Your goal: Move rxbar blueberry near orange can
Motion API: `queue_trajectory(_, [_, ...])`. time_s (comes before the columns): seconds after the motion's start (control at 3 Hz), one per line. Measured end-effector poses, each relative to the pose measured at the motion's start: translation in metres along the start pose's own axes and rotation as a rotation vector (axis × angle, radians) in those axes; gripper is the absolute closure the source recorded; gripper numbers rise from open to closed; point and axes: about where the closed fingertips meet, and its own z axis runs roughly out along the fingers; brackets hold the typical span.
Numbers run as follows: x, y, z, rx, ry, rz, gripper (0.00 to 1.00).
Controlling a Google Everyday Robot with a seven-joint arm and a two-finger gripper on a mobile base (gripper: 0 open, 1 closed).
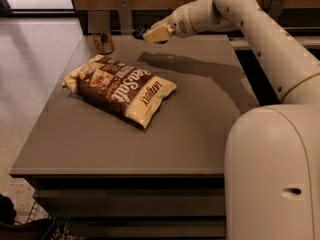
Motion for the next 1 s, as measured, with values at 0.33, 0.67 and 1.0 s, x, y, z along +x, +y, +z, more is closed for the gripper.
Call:
queue_trajectory(0.33, [0.001, -0.001, 0.037, -0.027, 0.029, -0.015, 1.0])
queue_trajectory(0.67, [0.007, -0.005, 0.069, 0.002, 0.079, -0.018, 1.0])
queue_trajectory(1.0, [0.007, -0.005, 0.069, 0.002, 0.079, -0.018, 1.0])
